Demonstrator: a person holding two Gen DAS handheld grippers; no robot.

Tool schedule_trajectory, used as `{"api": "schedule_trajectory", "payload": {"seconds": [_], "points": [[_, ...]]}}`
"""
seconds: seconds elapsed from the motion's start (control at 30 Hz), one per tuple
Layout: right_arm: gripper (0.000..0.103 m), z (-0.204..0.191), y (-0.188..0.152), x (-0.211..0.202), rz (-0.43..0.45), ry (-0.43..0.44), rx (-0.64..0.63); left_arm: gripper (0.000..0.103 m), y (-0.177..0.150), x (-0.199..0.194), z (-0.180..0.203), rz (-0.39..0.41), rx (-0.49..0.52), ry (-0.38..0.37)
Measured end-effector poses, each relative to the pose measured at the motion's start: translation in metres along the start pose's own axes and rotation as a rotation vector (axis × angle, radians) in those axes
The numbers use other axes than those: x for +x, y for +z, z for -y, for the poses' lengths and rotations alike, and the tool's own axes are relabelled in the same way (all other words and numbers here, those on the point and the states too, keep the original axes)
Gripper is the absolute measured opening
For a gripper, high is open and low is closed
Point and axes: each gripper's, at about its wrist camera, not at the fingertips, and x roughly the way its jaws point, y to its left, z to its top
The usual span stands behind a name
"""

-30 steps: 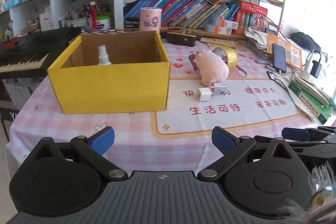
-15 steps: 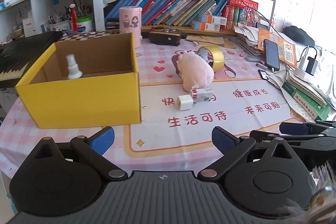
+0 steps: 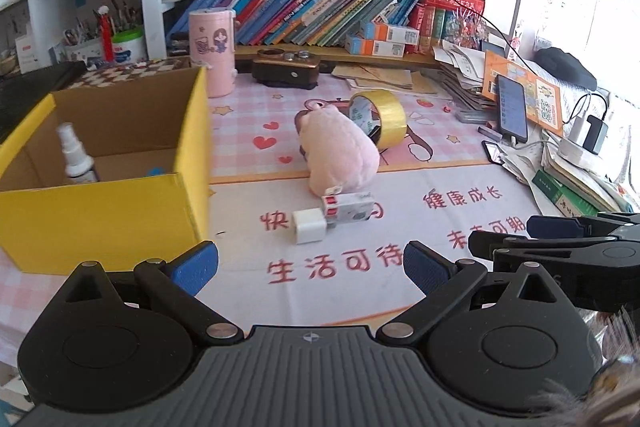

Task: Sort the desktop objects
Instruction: 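Move both tools back toward the white cube and stapler box, then grasp the white cube with the left gripper while the right grasps the stapler box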

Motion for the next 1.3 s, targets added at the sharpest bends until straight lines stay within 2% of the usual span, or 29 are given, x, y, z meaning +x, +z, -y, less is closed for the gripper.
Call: {"api": "schedule_trajectory", "payload": {"seconds": [0.17, 0.37, 0.63, 0.7, 0.73, 0.83, 0.97, 1.1, 1.3], "points": [[0.063, 0.014, 0.014, 0.018, -0.008, 0.009, -0.017, 0.097, 0.005, 0.039, 0.006, -0.057, -0.041, 0.029], [0.063, 0.023, 0.025, 0.039, -0.026, 0.051, -0.044, 0.078, 0.007, 0.084, 0.012, -0.090, -0.051, 0.073], [0.063, 0.028, 0.035, 0.061, -0.057, 0.097, -0.085, 0.062, 0.014, 0.125, 0.017, -0.113, -0.060, 0.142], [0.063, 0.029, 0.036, 0.065, -0.066, 0.105, -0.090, 0.045, 0.015, 0.133, 0.018, -0.125, -0.054, 0.143], [0.063, 0.029, 0.037, 0.067, -0.071, 0.109, -0.091, 0.042, 0.015, 0.136, 0.018, -0.134, -0.055, 0.134], [0.063, 0.029, 0.039, 0.074, -0.084, 0.125, -0.090, 0.041, 0.014, 0.133, 0.018, -0.141, -0.038, 0.133], [0.063, 0.022, 0.043, 0.082, -0.097, 0.168, -0.092, 0.041, 0.012, 0.110, 0.015, -0.143, -0.009, 0.125], [0.063, 0.005, 0.046, 0.093, -0.115, 0.226, -0.100, 0.041, 0.004, 0.080, 0.004, -0.181, -0.040, 0.121], [0.063, -0.026, 0.045, 0.118, -0.158, 0.277, -0.078, 0.041, -0.013, 0.043, -0.012, -0.212, -0.084, 0.195]]}}
